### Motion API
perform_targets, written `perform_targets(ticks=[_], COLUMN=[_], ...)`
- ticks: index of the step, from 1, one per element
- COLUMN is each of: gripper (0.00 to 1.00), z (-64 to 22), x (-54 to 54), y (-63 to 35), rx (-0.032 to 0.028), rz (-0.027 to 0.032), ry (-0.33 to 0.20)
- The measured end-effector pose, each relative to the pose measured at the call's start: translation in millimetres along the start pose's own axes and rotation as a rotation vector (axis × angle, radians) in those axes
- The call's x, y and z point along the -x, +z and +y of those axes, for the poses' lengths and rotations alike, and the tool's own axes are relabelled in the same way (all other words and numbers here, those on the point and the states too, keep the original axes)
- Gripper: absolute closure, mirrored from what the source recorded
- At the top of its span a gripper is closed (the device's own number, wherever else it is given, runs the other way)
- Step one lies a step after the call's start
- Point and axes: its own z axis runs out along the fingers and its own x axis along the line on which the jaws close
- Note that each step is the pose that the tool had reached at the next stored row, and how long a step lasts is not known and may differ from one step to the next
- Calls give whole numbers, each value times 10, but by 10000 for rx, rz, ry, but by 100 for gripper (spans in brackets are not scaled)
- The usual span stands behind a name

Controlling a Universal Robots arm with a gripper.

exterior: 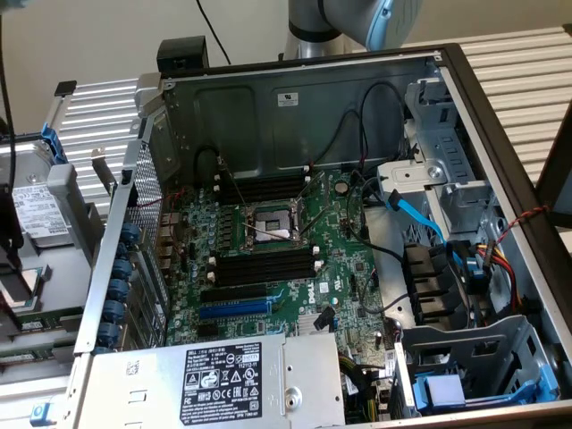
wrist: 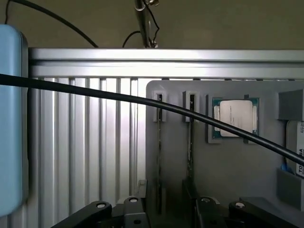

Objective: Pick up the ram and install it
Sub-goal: 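Pick up the ram and move it above insertion slot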

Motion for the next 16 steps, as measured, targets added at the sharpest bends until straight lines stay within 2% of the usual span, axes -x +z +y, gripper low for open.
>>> perform_targets(ticks=[5, 16], gripper=[58, 58], z=[0, -37], x=[-51, -53], y=[94, 293], rx=[-2, -1], rz=[-1, -1], ry=[30, 56])
